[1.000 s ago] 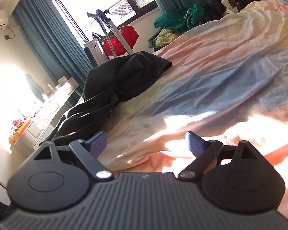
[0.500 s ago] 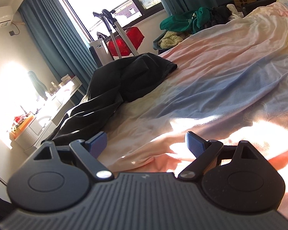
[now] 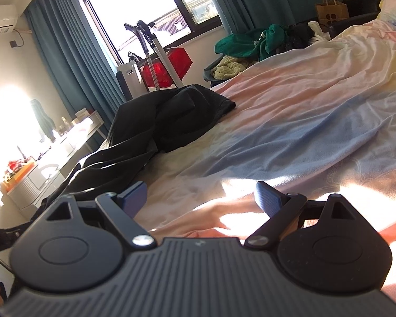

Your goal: Fold clothes

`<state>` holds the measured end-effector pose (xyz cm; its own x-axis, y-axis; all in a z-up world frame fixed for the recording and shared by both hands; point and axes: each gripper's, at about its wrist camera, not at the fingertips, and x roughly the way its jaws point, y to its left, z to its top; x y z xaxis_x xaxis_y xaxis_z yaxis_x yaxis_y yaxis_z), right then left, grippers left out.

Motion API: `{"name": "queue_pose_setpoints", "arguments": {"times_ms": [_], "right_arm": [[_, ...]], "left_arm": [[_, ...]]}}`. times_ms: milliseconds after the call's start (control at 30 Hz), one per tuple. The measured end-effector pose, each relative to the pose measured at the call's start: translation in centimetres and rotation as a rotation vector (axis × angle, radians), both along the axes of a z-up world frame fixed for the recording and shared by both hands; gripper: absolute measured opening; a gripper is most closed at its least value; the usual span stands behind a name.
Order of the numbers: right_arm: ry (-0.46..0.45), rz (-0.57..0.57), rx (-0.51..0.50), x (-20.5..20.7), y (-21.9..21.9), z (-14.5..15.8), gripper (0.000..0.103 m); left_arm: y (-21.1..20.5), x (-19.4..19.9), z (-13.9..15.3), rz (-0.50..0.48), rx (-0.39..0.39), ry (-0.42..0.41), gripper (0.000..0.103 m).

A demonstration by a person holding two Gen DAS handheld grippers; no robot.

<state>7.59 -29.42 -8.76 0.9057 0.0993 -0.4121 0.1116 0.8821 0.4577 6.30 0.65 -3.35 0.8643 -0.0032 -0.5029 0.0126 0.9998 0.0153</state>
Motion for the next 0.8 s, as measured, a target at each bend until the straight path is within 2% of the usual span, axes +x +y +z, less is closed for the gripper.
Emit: {"name": "queue_pose_setpoints", "arguments": {"times_ms": [167,467,633,800], "right_arm": [[-0.007,-0.015,-0.027,0.8,0.6,-0.6,0.090],[-0.015,0.011,-0.053,0.9,1.3,-0.5,0.090],[0.006,0.086,-0.082,5.1,2.2,0.6,0.090],[0.036,0.119,-0.110,13.2,3.9,0.7,0.090]], "left_arm": [[0.4,0.1,-1.0,0.007,0.010,0.010,0.086],[1.1,-0.4,0.5,0.045,-0.048,-0.014,0.086],[1.7,-0.6,0.8,0.088,-0.047,-0.046,0.087],[2.9,0.1,0.2,0.095,-0.078,-0.078,0.087]]}}
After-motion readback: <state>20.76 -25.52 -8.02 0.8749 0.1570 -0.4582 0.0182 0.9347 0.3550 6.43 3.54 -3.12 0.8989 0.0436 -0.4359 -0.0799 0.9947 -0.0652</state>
